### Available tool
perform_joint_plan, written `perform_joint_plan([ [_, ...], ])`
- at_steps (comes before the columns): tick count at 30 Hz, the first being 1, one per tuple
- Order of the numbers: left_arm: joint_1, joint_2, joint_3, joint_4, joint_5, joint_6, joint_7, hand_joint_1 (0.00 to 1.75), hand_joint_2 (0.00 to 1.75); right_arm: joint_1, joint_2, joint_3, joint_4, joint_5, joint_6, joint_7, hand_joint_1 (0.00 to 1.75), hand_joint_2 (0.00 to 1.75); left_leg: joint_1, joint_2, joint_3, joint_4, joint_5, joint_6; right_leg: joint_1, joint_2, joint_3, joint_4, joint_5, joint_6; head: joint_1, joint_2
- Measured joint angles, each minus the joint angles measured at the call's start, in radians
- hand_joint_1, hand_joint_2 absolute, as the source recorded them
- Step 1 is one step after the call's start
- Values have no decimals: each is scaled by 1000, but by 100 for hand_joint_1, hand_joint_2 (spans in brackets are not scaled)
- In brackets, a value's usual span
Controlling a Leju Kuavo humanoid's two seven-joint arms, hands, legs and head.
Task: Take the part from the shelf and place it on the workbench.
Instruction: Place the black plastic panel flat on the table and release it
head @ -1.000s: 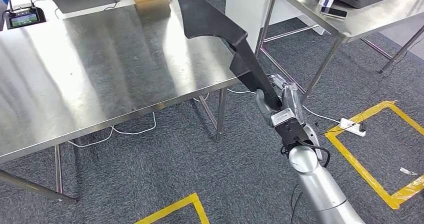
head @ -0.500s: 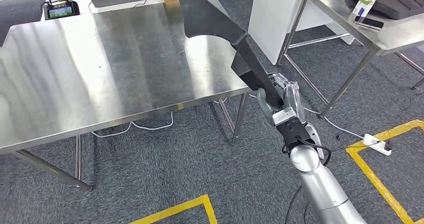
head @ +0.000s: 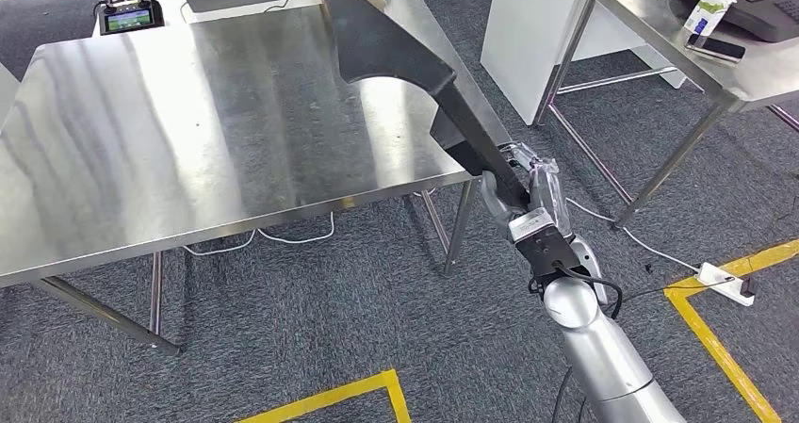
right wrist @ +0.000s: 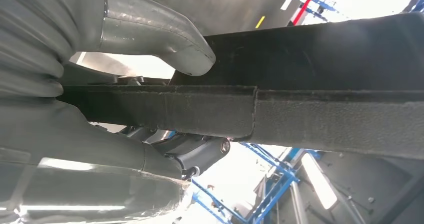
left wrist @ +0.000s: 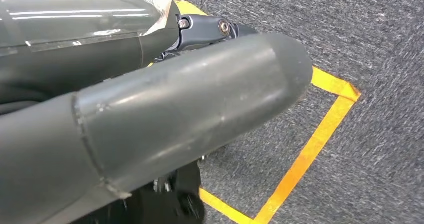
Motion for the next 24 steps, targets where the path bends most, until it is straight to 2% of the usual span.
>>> perform_joint_plan([
  [2,-1,0,0,0,0,1,0,0,0,0,0,-1,-3,0,-1,0,175,175,-7,0,10,-23,-1,11,7,-7,2,0,-4,10,3,0],
  [5,-1,-1,0,0,0,1,0,0,0,4,1,-2,-6,2,-1,0,175,175,-13,-17,14,-30,1,33,8,-19,6,-3,-9,26,5,0],
  [6,-1,-2,0,0,0,2,-1,0,0,6,0,-2,-7,2,-1,0,175,175,-13,-22,19,-37,5,42,8,-14,3,9,-18,29,5,0],
  [7,-2,-2,0,0,0,2,-1,0,0,8,0,-2,-9,2,-1,0,175,175,-12,-26,24,-43,8,50,7,-4,-10,39,-35,29,5,0],
  [9,-2,-1,0,0,0,2,-2,0,0,13,-1,-4,-11,2,-2,-1,175,175,-12,-35,29,-49,10,62,4,20,-66,153,-86,21,6,0],
  [11,-2,-1,0,0,0,2,-2,0,0,21,-3,-6,-11,2,-2,-1,175,175,-14,-45,29,-49,9,65,5,30,-128,266,-123,19,7,0],
  [12,-2,-2,0,0,0,2,-2,0,0,26,-3,-8,-11,3,-2,-1,175,175,-15,-50,29,-48,8,66,5,32,-146,293,-125,23,7,0],
  [13,-1,-2,0,0,-1,3,-2,0,0,29,-3,-9,-11,3,-2,-2,175,175,-16,-55,30,-48,8,66,6,33,-149,287,-113,30,7,0],
  [14,-1,-3,0,0,-1,4,-2,0,0,32,-3,-11,-11,2,-2,-2,175,175,-17,-61,31,-47,7,65,6,34,-138,252,-89,39,8,0],
  [15,-1,-4,0,0,-1,4,-2,0,0,34,-3,-13,-12,2,-2,-3,175,175,-17,-66,33,-46,6,64,6,34,-111,185,-55,47,8,0],
  [16,-1,-5,0,0,-2,5,-2,0,0,34,-3,-16,-12,2,-2,-4,175,175,-18,-70,34,-45,4,61,6,34,-79,110,-24,50,8,0],
  [17,-1,-5,0,0,-2,5,-2,0,0,34,-3,-18,-12,1,-2,-4,175,175,-21,-73,35,-42,1,57,8,35,-53,51,0,47,8,0],
  [18,-1,-5,0,0,-2,5,-2,0,0,35,-3,-20,-13,1,-2,-5,175,175,-23,-75,34,-39,-2,54,8,35,-36,15,15,41,8,0],
  [20,1,-4,0,0,-3,5,-2,0,0,37,-2,-23,-14,0,-2,-5,175,175,-27,-76,32,-35,-6,60,8,37,-28,-1,23,28,7,0],
  [22,2,-4,0,0,-3,6,-2,0,0,38,-1,-25,-15,0,-2,-6,175,175,-25,-73,33,-36,-7,68,9,38,-27,0,25,25,6,0],
  [24,2,-4,0,0,-2,6,-2,0,0,38,-1,-25,-15,0,-2,-6,175,175,-24,-71,35,-39,-6,67,11,39,-27,0,24,24,6,0],
])
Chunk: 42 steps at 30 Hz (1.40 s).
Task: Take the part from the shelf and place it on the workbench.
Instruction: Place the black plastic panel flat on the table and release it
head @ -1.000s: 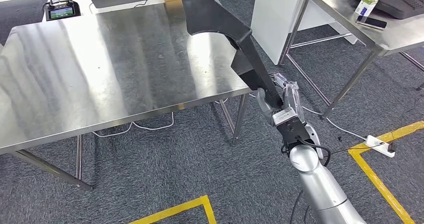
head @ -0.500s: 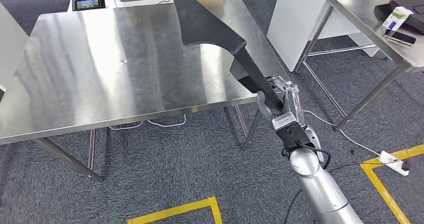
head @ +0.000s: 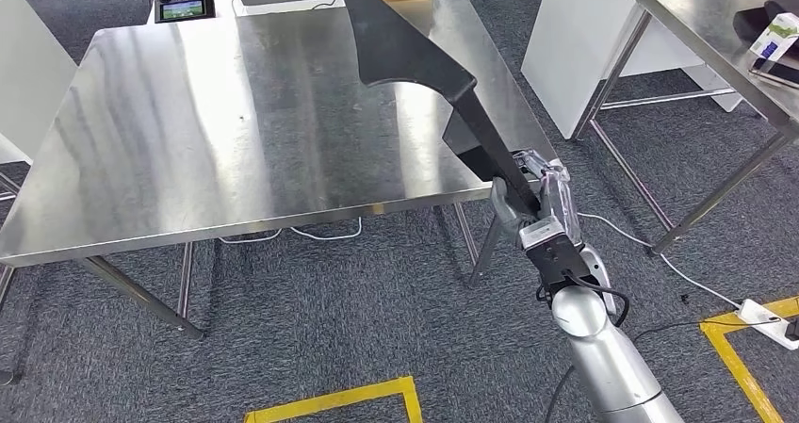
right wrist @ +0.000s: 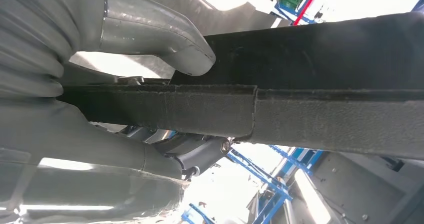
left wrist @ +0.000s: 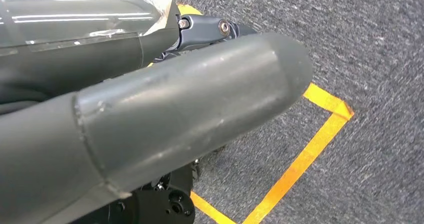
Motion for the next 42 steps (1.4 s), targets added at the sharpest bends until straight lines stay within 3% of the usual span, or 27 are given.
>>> perform_joint_plan([
  [8,0,0,0,0,0,0,0,0,0,0,1,-1,-1,9,-3,2,175,175,5,0,2,-4,1,-17,5,0,0,1,-1,-10,0,0],
  [12,0,0,0,0,-2,-2,0,0,0,0,-7,-7,0,131,-69,44,175,175,4,0,2,-4,1,-22,5,0,-1,1,-1,-10,0,0],
  [16,1,0,0,0,-8,-7,2,0,0,-3,-32,-32,18,304,-161,111,175,175,1,0,1,-4,1,-21,5,0,-1,1,-1,-10,0,0],
  [20,1,0,0,0,-12,-8,3,0,0,-31,-69,-63,82,407,-186,166,175,175,-5,0,1,-4,1,-21,4,0,-1,1,-1,-9,0,0],
  [28,2,10,0,0,-20,-29,6,0,0,-138,-182,-104,310,633,-127,298,175,175,-14,0,1,-3,2,-16,3,0,-1,1,0,-7,0,0],
  [34,1,25,1,0,-21,-37,21,0,0,-211,-180,-52,492,831,-99,373,175,175,-14,0,0,-3,2,-15,3,0,-2,1,0,-7,0,0],
  [42,2,36,10,0,-21,-41,24,0,0,-254,-155,4,567,864,-101,373,175,175,-14,-1,-8,7,-3,-3,-12,-1,-2,-2,2,-2,0,0],
])
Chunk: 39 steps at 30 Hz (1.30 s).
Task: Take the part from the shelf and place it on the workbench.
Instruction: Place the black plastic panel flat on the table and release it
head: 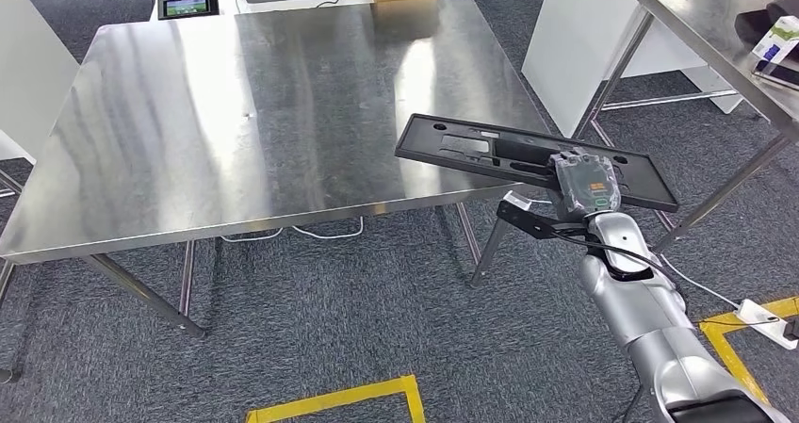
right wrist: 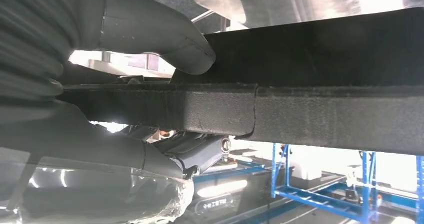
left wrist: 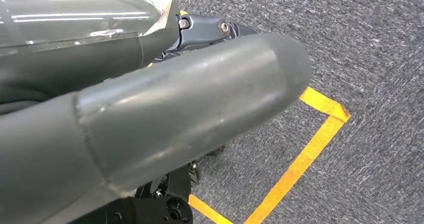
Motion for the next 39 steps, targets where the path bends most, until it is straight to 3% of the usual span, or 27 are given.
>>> perform_joint_plan([
  [3,0,-2,2,0,0,-1,0,0,0,-9,3,15,-1,8,0,-3,175,175,12,2,17,-27,11,14,5,-1,-20,38,-21,1,1,0],
  [6,0,-2,4,1,-4,-2,0,0,0,-9,3,33,-6,18,1,-1,175,175,17,3,24,-37,16,21,4,-1,-115,224,-93,-8,3,0],
  [8,1,-2,5,3,-7,-2,2,0,0,-2,3,42,-12,26,1,4,175,175,19,2,25,-36,14,17,-2,-1,-159,297,-108,2,3,0],
  [9,1,-3,5,4,-8,-2,2,0,0,0,3,47,-16,28,1,4,175,175,22,1,26,-34,11,13,-6,-1,-152,275,-92,13,3,0],
  [11,2,-4,5,6,-9,-3,3,0,0,3,3,54,-24,31,1,5,175,175,27,-1,29,-24,0,-2,-18,-2,-89,138,-32,39,3,0],
  [12,2,-3,6,7,-9,-3,3,0,0,3,3,57,-28,32,1,6,175,175,28,-2,28,-15,-9,-12,-20,0,-54,72,-8,44,3,0],
  [14,2,-1,7,7,-9,-3,3,0,0,4,3,62,-33,34,1,7,175,175,26,-2,25,-4,-21,-26,-17,3,-25,19,5,31,2,0],
  [16,2,0,9,7,-10,-2,3,0,0,6,4,67,-36,34,1,7,175,175,28,-2,25,-1,-26,-34,-14,6,-23,22,3,10,1,0],
  [18,2,0,11,7,-10,-2,3,0,0,5,4,71,-40,35,0,5,175,175,31,11,13,35,-46,-42,-16,5,-17,22,-1,-6,0,0],
  [19,2,0,12,7,-10,-3,3,0,0,5,4,73,-42,35,0,4,175,175,32,19,-8,83,-70,-47,-16,4,-12,21,-4,-13,-2,0],
  [21,2,-1,13,8,-10,-3,4,0,0,4,5,77,-44,37,0,2,175,175,32,31,-79,213,-125,-52,-11,1,-5,21,-10,-24,-3,0],
  [22,2,-1,14,8,-10,-2,4,0,0,4,7,79,-44,39,0,2,175,175,32,32,-115,268,-139,-52,-8,0,-2,21,-13,-28,-3,0],
  [23,2,-1,14,8,-10,-2,5,0,0,4,9,81,-44,41,0,2,175,175,32,33,-138,292,-135,-50,-4,-1,1,21,-16,-31,-3,0],
  [24,3,-1,15,8,-10,-2,5,0,0,3,11,84,-45,44,0,1,175,175,31,33,-142,280,-111,-46,-1,-1,5,21,-19,-34,-3,0],
  [25,3,-1,15,8,-10,-2,6,0,0,3,13,88,-45,47,0,0,175,175,29,33,-127,230,-71,-38,3,-1,10,21,-23,-36,-3,0],
  [27,2,1,15,8,-10,-2,7,0,0,-3,17,95,-45,51,0,-4,175,175,22,36,-72,93,6,-15,9,-1,20,20,-31,-35,-3,0],
  [28,1,1,15,8,-10,-1,7,0,0,-7,18,98,-45,51,0,-7,175,175,17,38,-52,46,23,-6,11,-1,21,20,-34,-32,-2,0],
  [31,1,1,15,8,-10,0,8,0,0,-22,21,108,-42,45,1,-16,175,175,7,39,-37,10,21,4,12,-2,21,13,-39,-19,-3,0],
  [33,1,0,15,8,-10,0,8,0,0,-28,22,115,-41,43,0,-19,175,175,11,37,-20,-10,26,9,13,-4,15,29,-49,-11,-2,0],
  [35,0,-2,15,8,-10,-1,9,0,0,-35,22,121,-38,41,0,-20,175,175,16,35,-2,-26,28,15,12,-3,-35,124,-84,-13,-1,0],
  [37,0,-3,15,8,-10,-1,9,0,0,-37,21,124,-34,40,0,-19,175,175,16,32,6,-28,22,19,10,-2,-118,259,-124,-11,-1,0],
  [38,1,-4,15,8,-10,-1,9,0,0,-36,21,126,-32,40,0,-19,175,175,17,30,10,-28,17,18,7,-2,-148,297,-126,-4,-1,0],
  [39,1,-5,15,9,-10,-1,9,0,0,-35,20,127,-30,40,0,-19,175,175,18,28,15,-27,12,16,4,-2,-158,294,-110,8,0,0],
])
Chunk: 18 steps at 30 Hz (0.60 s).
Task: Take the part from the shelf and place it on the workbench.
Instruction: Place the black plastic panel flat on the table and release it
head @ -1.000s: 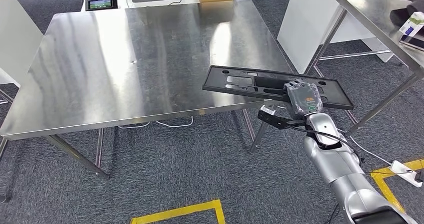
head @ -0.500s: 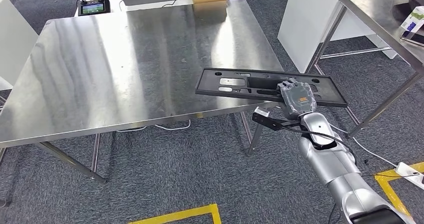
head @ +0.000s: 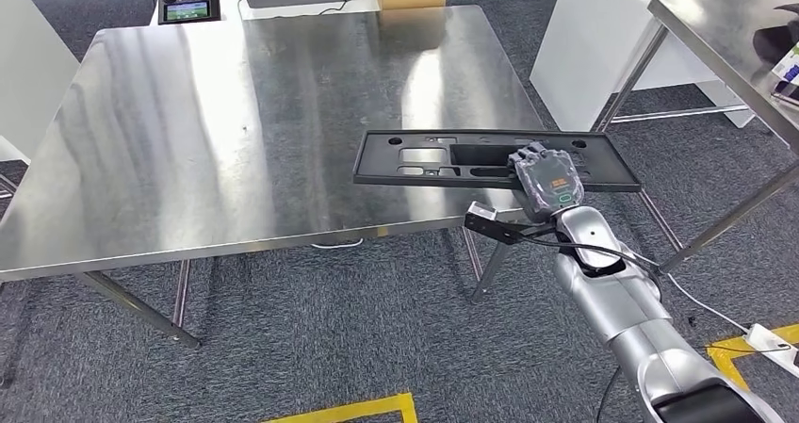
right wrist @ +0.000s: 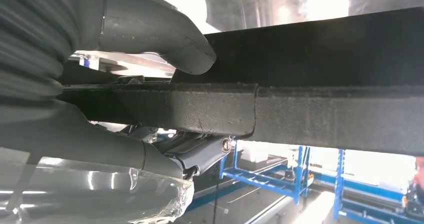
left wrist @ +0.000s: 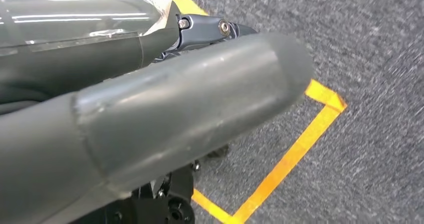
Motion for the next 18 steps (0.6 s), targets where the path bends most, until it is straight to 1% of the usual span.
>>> perform_joint_plan([
  [1,0,-1,0,0,0,0,0,0,0,0,0,1,1,0,0,0,175,175,2,-2,6,2,-7,-4,-5,0,11,-43,32,14,0,0],
  [2,0,-3,0,0,0,0,0,0,0,-1,0,1,2,0,0,0,175,175,3,-4,13,6,-15,-10,-10,-1,39,-116,72,28,0,0],
  [3,0,-3,0,0,0,0,0,0,0,-3,0,1,2,0,0,0,175,175,2,-6,17,12,-26,-17,-13,-2,71,-188,106,35,1,0],
  [4,0,-3,0,0,0,0,1,0,0,-4,0,2,3,0,0,0,175,175,1,-7,20,19,-35,-24,-14,-2,96,-239,126,34,1,0],
  [5,0,-3,0,0,0,0,1,0,0,-5,0,2,4,0,0,0,175,175,-1,-8,21,23,-43,-30,-12,-1,110,-267,134,25,0,0],
  [6,0,-2,0,0,0,0,1,0,0,-6,0,2,5,1,0,0,175,175,-1,-8,21,25,-48,-35,-9,0,114,-272,131,13,0,0],
  [7,0,-2,0,0,0,0,1,0,0,-7,1,3,6,3,1,0,175,175,0,-8,22,24,-51,-39,-9,1,115,-272,128,2,0,0],
  [8,0,-2,0,0,0,0,2,0,0,-9,1,4,7,8,3,1,175,175,2,-7,23,26,-56,-44,-10,1,117,-273,126,-6,0,0],
  [9,0,-2,1,0,0,0,2,0,0,-13,1,5,9,14,5,3,175,175,4,-5,18,41,-65,-49,-13,1,120,-274,123,-14,-2,0],
  [10,0,-1,0,0,0,1,3,0,0,-18,2,8,12,19,7,4,175,175,7,-2,2,78,-84,-55,-15,1,125,-275,120,-22,-2,0],
  [11,0,-1,0,0,-1,1,3,0,0,-22,3,10,15,24,7,7,175,175,9,0,-25,133,-109,-61,-16,1,131,-275,116,-29,-3,0],
  [12,0,-2,0,0,-2,1,4,0,0,-26,4,13,21,29,7,10,175,175,11,3,-63,202,-137,-65,-15,0,136,-275,112,-35,-5,0],
  [13,0,-1,0,0,-4,1,4,0,0,-29,7,16,26,33,7,14,175,175,12,4,-104,268,-158,-68,-13,0,140,-275,107,-38,-4,0],
  [14,1,-1,0,0,-6,1,5,0,0,-30,9,19,32,37,7,17,175,175,13,4,-136,311,-162,-69,-12,0,145,-275,103,-41,-5,0],
  [15,1,-1,0,0,-7,1,5,0,0,-30,11,23,38,40,6,20,175,175,13,5,-153,317,-145,-68,-11,0,152,-275,98,-41,-5,0],
  [16,1,0,0,0,-9,0,6,0,0,-29,13,25,42,41,6,23,175,175,13,5,-150,286,-110,-66,-11,1,160,-275,92,-40,-5,0],
  [17,1,1,0,0,-9,0,6,0,0,-28,14,28,46,42,6,24,175,175,13,6,-130,222,-61,-61,-11,1,169,-275,86,-38,-4,0],
  [18,1,2,0,0,-10,0,6,0,0,-28,15,29,48,42,5,25,175,175,12,6,-102,152,-20,-55,-10,2,176,-276,80,-35,-4,0],
])
